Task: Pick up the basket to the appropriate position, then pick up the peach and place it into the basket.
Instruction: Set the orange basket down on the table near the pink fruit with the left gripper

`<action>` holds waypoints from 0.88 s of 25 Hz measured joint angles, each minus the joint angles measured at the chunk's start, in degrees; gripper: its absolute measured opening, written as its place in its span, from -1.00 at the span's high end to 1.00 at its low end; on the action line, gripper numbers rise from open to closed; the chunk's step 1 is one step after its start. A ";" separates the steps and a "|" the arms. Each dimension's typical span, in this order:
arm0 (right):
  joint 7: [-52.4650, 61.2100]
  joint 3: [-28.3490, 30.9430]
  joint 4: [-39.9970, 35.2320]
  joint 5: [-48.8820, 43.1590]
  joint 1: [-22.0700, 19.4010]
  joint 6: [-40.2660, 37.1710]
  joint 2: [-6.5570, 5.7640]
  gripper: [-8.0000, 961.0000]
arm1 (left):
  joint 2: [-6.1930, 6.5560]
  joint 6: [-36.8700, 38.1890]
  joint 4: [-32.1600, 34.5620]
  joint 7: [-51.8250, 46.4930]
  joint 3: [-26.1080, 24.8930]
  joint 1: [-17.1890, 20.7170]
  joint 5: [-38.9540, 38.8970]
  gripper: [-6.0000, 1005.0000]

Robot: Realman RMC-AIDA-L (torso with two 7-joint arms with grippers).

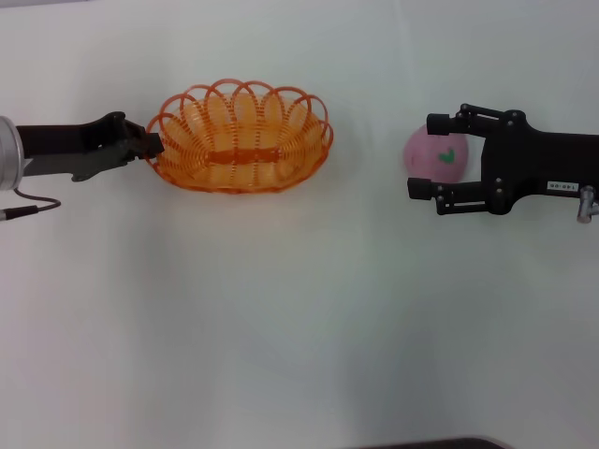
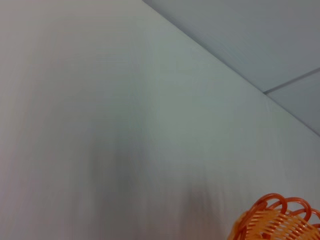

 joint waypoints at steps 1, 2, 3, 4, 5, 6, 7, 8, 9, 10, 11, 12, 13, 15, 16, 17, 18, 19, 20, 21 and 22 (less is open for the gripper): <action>-0.02 0.00 0.01 0.00 0.00 0.12 0.00 -0.96 | 0.00 -0.20 -0.17 0.01 0.00 0.04 -0.14 0.87; -0.03 0.00 0.02 0.00 0.00 0.18 0.00 -0.96 | 0.01 -0.55 -0.35 0.00 0.00 0.11 -0.22 0.87; -0.03 0.01 0.02 0.00 0.00 0.19 0.00 -0.96 | 0.00 -0.78 -0.57 0.00 -0.01 0.18 -0.28 0.87; -0.03 0.00 0.03 0.00 0.00 0.19 0.02 -0.96 | -0.01 -0.94 -0.74 -0.01 -0.02 0.24 -0.33 0.87; -0.03 0.00 0.04 0.00 -0.01 0.19 0.04 -0.96 | -0.01 -1.04 -1.01 -0.01 -0.02 0.37 -0.63 0.86; -0.03 0.00 0.04 0.00 -0.01 0.19 0.06 -0.96 | -0.01 -1.13 -1.22 0.01 -0.03 0.50 -0.99 0.86; -0.04 0.00 0.06 0.00 -0.01 0.19 0.08 -0.96 | -0.01 -1.23 -1.32 0.04 -0.02 0.59 -1.24 0.86; -0.03 0.00 0.09 0.00 -0.01 0.19 0.08 -0.96 | -0.01 -1.42 -1.49 0.06 0.19 0.67 -1.44 0.86; -0.03 0.00 0.11 0.00 -0.05 0.19 0.08 -0.96 | 0.00 -1.63 -1.66 0.06 0.55 0.74 -1.54 0.86; -0.03 0.00 0.12 0.00 -0.09 0.19 0.10 -0.96 | 0.00 -1.79 -1.78 0.06 1.18 0.79 -1.56 0.86; -0.03 0.00 0.12 0.00 -0.16 0.19 0.12 -0.96 | 0.00 -1.89 -1.85 0.08 1.63 0.83 -1.57 0.84; -0.03 -0.06 0.12 0.00 -0.19 0.16 0.12 -0.96 | 0.01 -1.88 -1.87 0.14 2.04 0.87 -1.59 0.83; -0.03 -0.11 0.13 0.00 -0.19 0.11 0.10 -0.96 | 0.06 -1.81 -1.89 0.28 2.37 0.88 -1.61 0.81; -0.03 -0.33 0.29 -0.03 -0.09 -0.09 -0.01 -0.96 | 0.15 -1.60 -1.90 0.42 2.76 0.88 -1.75 0.78; -0.03 -0.39 0.29 -0.04 -0.04 -0.13 -0.04 -0.96 | 0.16 -1.53 -1.90 0.46 2.82 0.88 -1.88 0.76; -0.03 -0.42 0.27 -0.07 -0.04 -0.14 -0.04 -0.96 | 0.16 -1.49 -1.90 0.49 2.84 0.92 -2.08 0.75; -0.03 -0.43 0.23 -0.08 -0.05 -0.15 -0.03 -0.96 | 0.17 -1.46 -1.90 0.53 2.84 0.95 -2.27 0.73; -0.03 -0.43 0.24 -0.09 -0.05 -0.15 -0.03 -0.96 | 0.17 -1.43 -1.90 0.55 2.85 1.00 -2.39 0.71; -0.03 -0.43 0.34 -0.09 -0.05 -0.16 -0.04 -0.96 | 0.18 -1.37 -1.90 0.55 2.86 1.05 -2.42 0.70; -0.03 -0.41 0.42 -0.09 -0.05 -0.17 -0.06 -0.96 | 0.18 -1.16 -1.90 0.57 2.88 1.10 -2.43 0.68; -0.02 -0.36 0.44 -0.09 -0.04 -0.17 -0.07 -0.96 | 0.19 -0.82 -1.89 0.59 2.91 1.20 -2.44 0.60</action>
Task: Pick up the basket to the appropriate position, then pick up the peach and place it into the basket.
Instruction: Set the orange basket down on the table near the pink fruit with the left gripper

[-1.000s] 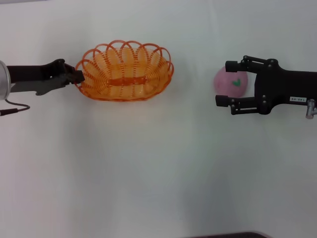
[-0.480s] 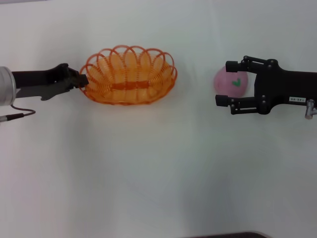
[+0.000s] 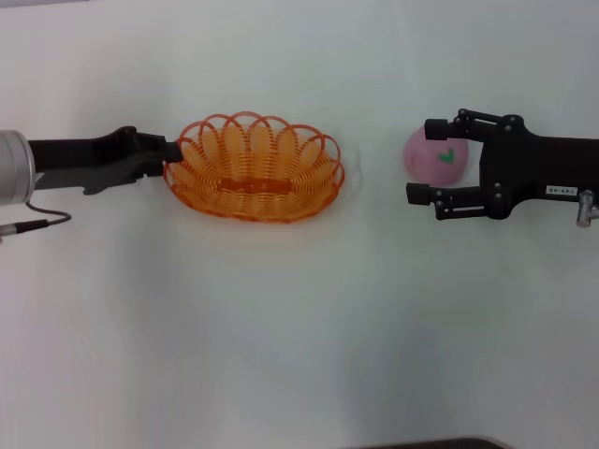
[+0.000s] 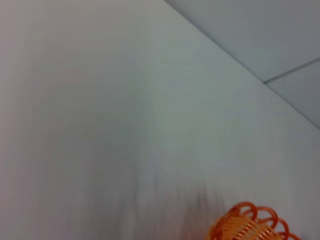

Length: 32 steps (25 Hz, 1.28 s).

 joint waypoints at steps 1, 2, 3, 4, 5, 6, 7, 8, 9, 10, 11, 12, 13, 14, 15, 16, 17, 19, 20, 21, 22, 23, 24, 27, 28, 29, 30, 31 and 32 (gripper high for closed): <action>0.00 0.10 0.00 0.00 0.00 -0.01 -0.01 -0.96 | 0.02 0.35 0.03 0.02 0.02 0.09 0.00 0.53; 0.00 0.19 0.00 0.00 -0.02 -0.03 -0.02 -0.96 | 0.06 0.91 0.17 0.04 0.05 0.22 -0.01 0.45; 0.00 0.22 0.00 0.00 -0.04 -0.04 -0.02 -0.96 | 0.11 1.42 0.36 0.07 0.04 0.37 -0.01 0.38; 0.00 0.26 0.00 0.00 -0.08 -0.07 -0.02 -0.96 | 0.13 1.86 0.50 0.10 0.05 0.45 -0.02 0.30; 0.04 0.27 0.00 0.01 -0.13 -0.09 -0.02 -0.96 | 0.16 2.53 0.67 0.20 0.04 0.54 -0.02 0.25; 0.07 0.28 0.00 0.05 -0.18 -0.10 -0.02 -0.96 | 0.19 3.12 0.71 0.36 -0.03 0.59 -0.02 0.21; 0.12 0.28 0.00 0.12 -0.21 -0.11 -0.02 -0.96 | 0.20 3.57 0.78 0.53 -0.16 0.67 -0.03 0.16; 0.17 0.28 0.00 0.22 -0.23 -0.12 -0.02 -0.96 | 0.23 4.12 0.98 0.77 -0.34 0.86 -0.06 0.11; 0.23 0.28 0.00 0.26 -0.24 -0.13 -0.01 -0.96 | 0.24 4.39 1.29 0.91 -0.50 1.11 -0.08 0.06; 0.29 0.28 0.00 0.29 -0.24 -0.13 0.00 -0.96 | 0.24 4.63 2.09 1.01 -0.56 1.57 -0.10 0.02; 0.35 0.28 0.00 0.30 -0.23 -0.13 0.03 -0.96 | 0.25 4.69 2.70 1.11 -0.56 1.92 -0.12 -0.03; 0.41 0.28 0.00 0.31 -0.24 -0.14 0.05 -0.96 | 0.26 4.85 3.91 1.64 -0.68 2.67 -0.36 -0.08; 0.48 0.28 -0.01 0.32 -0.23 -0.14 0.08 -0.96 | 0.24 5.13 4.80 2.23 -0.82 3.18 -0.78 -0.08; 0.55 0.29 -0.01 0.34 -0.23 -0.14 0.13 -0.96 | 0.23 5.56 5.92 3.54 -1.19 3.87 -1.81 -0.08; 0.60 0.31 -0.02 0.36 -0.23 -0.14 0.17 -0.96 | 0.21 6.31 6.82 5.68 -1.87 4.66 -3.64 -0.08; 0.64 0.32 -0.02 0.38 -0.23 -0.14 0.20 -0.96 | 0.19 7.13 7.54 8.08 -2.83 5.39 -5.72 -0.08; 0.73 0.37 -0.03 0.40 -0.23 -0.14 0.24 -0.96 | 0.19 8.00 7.92 10.57 -3.93 5.97 -7.88 -0.08; 1.15 0.43 -0.04 0.41 -0.17 -0.14 0.34 -0.96 | 0.20 10.30 8.16 16.54 -6.83 6.93 -11.90 -0.08; 1.40 0.45 -0.04 0.42 -0.14 -0.14 0.37 -0.96 | 0.22 11.58 8.05 20.18 -8.45 7.37 -13.58 -0.08; 1.67 0.47 -0.04 0.43 -0.05 -0.14 0.42 -0.96 | 0.23 12.53 7.95 22.82 -9.55 7.68 -14.65 -0.08; 1.89 0.56 -0.05 0.44 0.00 -0.13 0.46 -0.96 | 0.23 13.61 7.84 25.76 -10.62 8.05 -15.58 -0.08; 2.13 0.65 -0.04 0.45 0.03 -0.13 0.51 -0.96 | 0.25 14.61 7.83 27.97 -11.25 8.28 -16.16 -0.08; 2.33 0.76 -0.04 0.45 0.04 -0.12 0.55 -0.96 | 0.25 16.23 7.81 31.27 -12.01 8.59 -16.88 -0.08; 3.42 1.58 -0.05 0.45 0.37 0.22 0.68 -0.96 | 0.25 19.53 7.81 39.68 -13.00 9.47 -17.72 -0.09; 3.82 2.19 -0.02 0.45 0.52 0.52 0.77 -0.96 | 0.24 20.12 7.81 41.95 -13.07 9.83 -17.83 -0.09; 4.06 2.69 0.01 0.46 0.61 0.73 0.82 -0.96 | 0.23 20.64 7.80 43.99 -13.07 10.12 -17.84 -0.09; 4.48 3.28 0.04 0.45 0.70 1.00 0.90 -0.96 | 0.21 21.30 7.76 46.37 -12.95 10.43 -17.74 -0.09; 5.04 3.78 0.06 0.45 0.77 1.27 0.95 -0.96 | 0.20 21.94 7.72 48.61 -12.78 10.63 -17.47 -0.10; 5.71 4.01 0.07 0.45 0.90 1.40 0.95 -0.96 | 0.19 22.65 7.68 51.17 -12.62 10.87 -17.19 -0.10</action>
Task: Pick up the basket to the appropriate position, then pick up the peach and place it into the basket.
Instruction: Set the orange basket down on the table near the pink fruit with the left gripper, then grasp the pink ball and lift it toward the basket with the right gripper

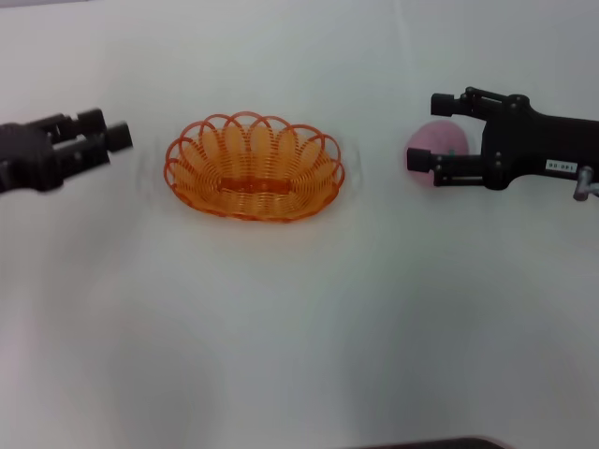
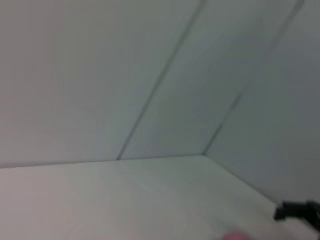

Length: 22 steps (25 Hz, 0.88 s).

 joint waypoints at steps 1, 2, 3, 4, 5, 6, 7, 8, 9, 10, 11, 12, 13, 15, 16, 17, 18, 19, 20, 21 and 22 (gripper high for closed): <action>0.54 0.06 0.00 0.00 0.06 0.06 0.00 -0.96 | -0.03 0.74 -0.03 2.74 0.12 0.37 0.28 -0.10; 1.39 0.11 0.01 0.00 0.18 0.23 0.00 -0.96 | -0.09 1.52 -0.03 5.41 0.18 0.77 0.46 -0.10; 2.15 0.20 0.02 0.00 0.24 0.44 0.00 -0.96 | -0.15 2.16 -0.04 7.87 0.18 1.11 0.60 -0.12; 2.76 0.30 0.03 0.00 0.28 0.63 0.01 -0.96 | -0.22 3.02 -0.10 10.82 0.21 1.59 0.63 -0.14; 3.34 0.45 0.03 -0.01 0.30 0.88 0.05 -0.96 | -0.25 3.67 -0.30 13.17 0.22 1.98 0.64 -0.15; 3.76 0.58 0.05 -0.01 0.31 1.03 0.13 -0.96 | -0.27 4.12 -0.48 14.79 0.24 2.26 0.66 -0.17; 4.10 0.66 0.05 -0.01 0.30 1.16 0.20 -0.96 | -0.27 4.12 -0.48 14.79 0.24 2.26 0.66 -0.19; 4.41 0.71 0.06 -0.01 0.30 1.23 0.31 -0.96 | -0.28 5.21 -1.55 20.41 0.16 3.15 1.02 -0.20; 4.65 0.74 0.06 -0.01 0.28 1.33 0.39 -0.96 | -0.29 5.33 -1.69 21.18 0.15 3.26 1.10 -0.22; 4.87 0.75 0.07 -0.01 0.26 1.43 0.47 -0.96 | -0.32 5.54 -2.16 23.36 0.13 3.61 1.41 -0.24; 5.19 0.78 0.06 -0.01 0.25 1.66 0.56 -0.96 | -0.36 5.64 -2.52 24.88 0.13 3.88 1.69 -0.26; 5.49 0.79 0.07 -0.01 0.24 1.82 0.62 -0.96 | -0.41 5.65 -2.92 26.17 0.15 4.09 1.92 -0.27; 5.83 0.79 0.07 -0.01 0.24 1.99 0.66 -0.96 | -0.44 5.63 -3.24 26.79 0.16 4.24 2.03 -0.29; 6.32 0.79 0.07 -0.01 0.27 2.10 0.68 -0.96 | -0.47 5.45 -3.98 27.50 0.09 4.38 2.09 -0.32; 6.46 0.81 0.08 -0.01 0.31 2.12 0.68 -0.96 | -0.47 5.43 -4.12 27.54 0.00 4.41 2.10 -0.34; 6.64 0.83 0.11 -0.01 0.36 2.14 0.71 -0.96 | -0.47 5.45 -4.16 27.54 -0.11 4.42 2.10 -0.41; 6.80 0.86 0.13 -0.01 0.40 2.16 0.73 -0.96 | -0.47 5.50 -4.18 27.54 -0.23 4.42 2.10 -0.48; 6.92 0.89 0.14 -0.01 0.45 2.17 0.75 -0.96 | -0.47 5.53 -4.17 27.53 -0.27 4.43 2.10 -0.55; 7.05 0.92 0.15 -0.01 0.51 2.17 0.77 -0.96 | -0.45 5.57 -4.09 27.53 -0.25 4.43 2.11 -0.62; 7.16 0.94 0.15 -0.01 0.53 2.20 0.77 -0.96 | -0.43 5.58 -4.07 27.53 -0.22 4.44 2.12 -0.69; 7.30 0.96 0.15 -0.01 0.55 2.23 0.78 -0.96 | -0.41 5.60 -4.07 27.56 -0.16 4.45 2.13 -0.70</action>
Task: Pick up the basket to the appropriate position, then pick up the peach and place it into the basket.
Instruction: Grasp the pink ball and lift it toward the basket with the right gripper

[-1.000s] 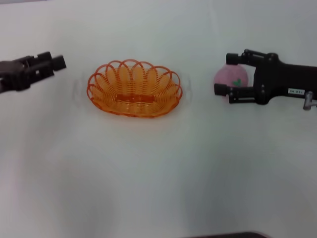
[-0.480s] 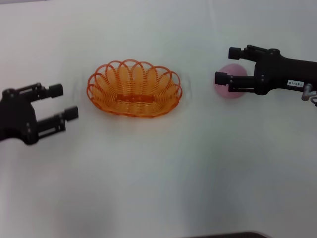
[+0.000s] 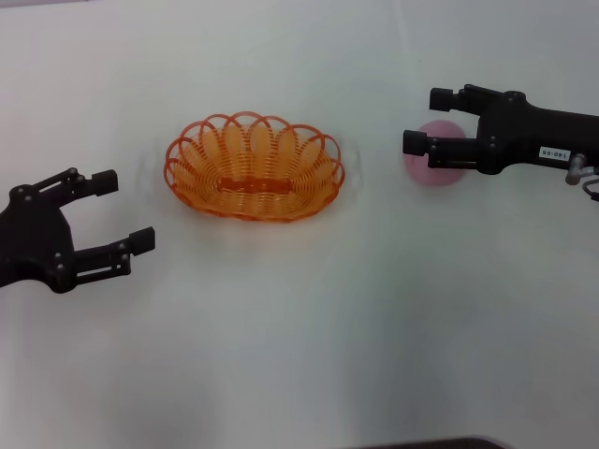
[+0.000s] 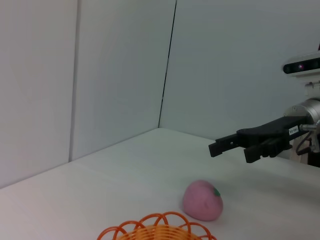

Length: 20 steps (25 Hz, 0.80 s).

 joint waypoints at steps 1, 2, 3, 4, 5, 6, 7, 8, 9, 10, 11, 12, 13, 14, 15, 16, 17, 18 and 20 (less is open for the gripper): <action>0.19 0.01 0.00 0.00 0.02 0.05 0.01 -0.96 | 0.01 0.02 0.00 0.04 0.04 0.00 0.01 -0.70; 0.38 0.01 0.00 0.00 0.03 0.08 0.01 -0.96 | 0.02 0.03 -0.01 0.09 0.09 0.00 0.02 -0.71; 0.54 0.01 0.00 0.00 0.06 0.10 0.01 -0.96 | 0.02 0.02 -0.07 0.12 0.13 0.01 0.02 -0.72; 0.67 0.01 0.00 0.00 0.08 0.12 0.01 -0.96 | 0.03 -0.04 -0.11 0.15 0.18 0.00 0.02 -0.72; 0.84 0.01 0.00 0.00 0.08 0.15 0.02 -0.96 | 0.03 -0.13 -0.17 0.18 0.21 0.00 0.02 -0.73; 1.00 0.01 0.00 0.00 0.10 0.18 0.02 -0.96 | 0.04 -0.16 -0.23 0.19 0.29 -0.01 0.02 -0.73; 1.10 0.01 0.00 0.00 0.13 0.19 0.02 -0.96 | 0.03 -0.17 -0.26 0.21 0.33 -0.02 0.02 -0.73; 1.24 0.01 0.00 0.00 0.22 0.21 0.02 -0.96 | 0.04 -0.13 -0.28 0.22 0.38 -0.04 0.02 -0.72; 1.29 0.01 0.00 0.00 0.30 0.21 0.02 -0.96 | 0.04 -0.06 -0.28 0.22 0.40 -0.05 0.02 -0.72; 1.31 0.01 0.00 0.00 0.40 0.21 0.02 -0.96 | 0.04 0.07 -0.28 0.23 0.40 -0.06 0.02 -0.72; 1.32 0.00 0.00 0.00 0.50 0.21 0.02 -0.96 | 0.04 0.11 -0.28 0.23 0.39 -0.08 0.02 -0.72; 1.32 0.00 0.00 0.00 0.57 0.21 0.02 -0.96 | 0.04 0.14 -0.28 0.22 0.39 -0.12 0.02 -0.72; 1.32 -0.01 0.00 0.00 0.63 0.21 0.02 -0.96 | 0.03 0.15 -0.28 0.19 0.39 -0.20 0.02 -0.72; 1.32 -0.02 0.00 0.00 0.67 0.21 0.01 -0.96 | 0.03 0.15 -0.28 0.13 0.39 -0.27 0.02 -0.72; 1.32 -0.03 0.00 0.00 0.69 0.21 0.02 -0.96 | 0.03 0.16 -0.28 0.07 0.38 -0.33 0.02 -0.72; 1.46 -0.03 0.00 0.02 0.70 0.21 0.01 -0.96 | 0.03 0.17 -0.28 0.04 0.37 -0.36 0.02 -0.72; 1.63 -0.04 0.00 0.02 0.73 0.18 0.02 -0.96 | 0.03 0.18 -0.28 0.04 0.37 -0.36 0.02 -0.72; 1.97 -0.05 -0.02 0.05 0.78 0.06 0.01 -0.96 | 0.03 0.19 -0.27 0.04 0.37 -0.36 0.02 -0.72; 2.92 -0.05 -0.33 0.07 0.84 -0.17 0.01 -0.96 | 0.03 0.33 -0.26 0.02 0.35 -0.28 0.01 -0.72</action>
